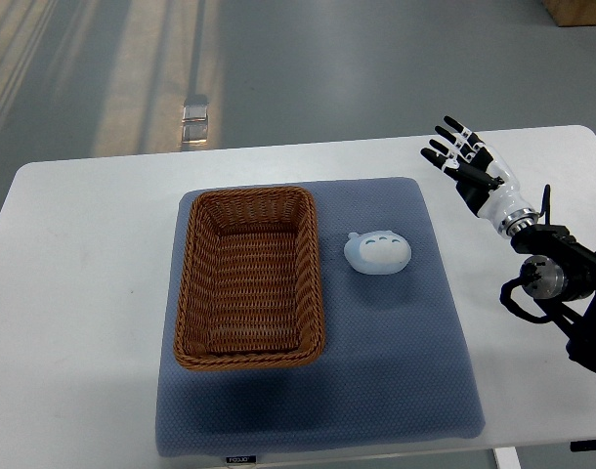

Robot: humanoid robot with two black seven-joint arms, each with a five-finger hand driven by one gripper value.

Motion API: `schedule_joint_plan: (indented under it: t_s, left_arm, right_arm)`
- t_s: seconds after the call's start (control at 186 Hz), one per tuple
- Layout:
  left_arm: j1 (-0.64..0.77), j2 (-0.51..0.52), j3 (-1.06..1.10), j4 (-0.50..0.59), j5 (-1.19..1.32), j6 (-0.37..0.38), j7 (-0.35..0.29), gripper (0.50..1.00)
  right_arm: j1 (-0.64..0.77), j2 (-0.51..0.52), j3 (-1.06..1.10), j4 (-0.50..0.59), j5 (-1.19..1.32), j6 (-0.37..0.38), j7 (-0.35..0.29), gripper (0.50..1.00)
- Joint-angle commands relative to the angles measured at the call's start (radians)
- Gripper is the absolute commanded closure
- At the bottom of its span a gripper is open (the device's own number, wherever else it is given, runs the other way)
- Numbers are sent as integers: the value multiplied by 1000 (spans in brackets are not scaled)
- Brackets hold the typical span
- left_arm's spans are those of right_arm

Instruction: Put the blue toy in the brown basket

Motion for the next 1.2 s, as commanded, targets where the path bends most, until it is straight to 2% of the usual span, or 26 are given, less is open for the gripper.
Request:
schedule_joint_plan:
  t_s: [0.0, 1.196]
  left_arm:
    - [0, 0, 1, 0, 0, 0, 0, 500]
    - [-2, 0, 1, 0, 0, 0, 0, 500]
  right_arm:
    - [0, 0, 0, 0, -2, 1, 0, 591]
    - [20, -6, -12, 6, -42, 35, 6, 593]
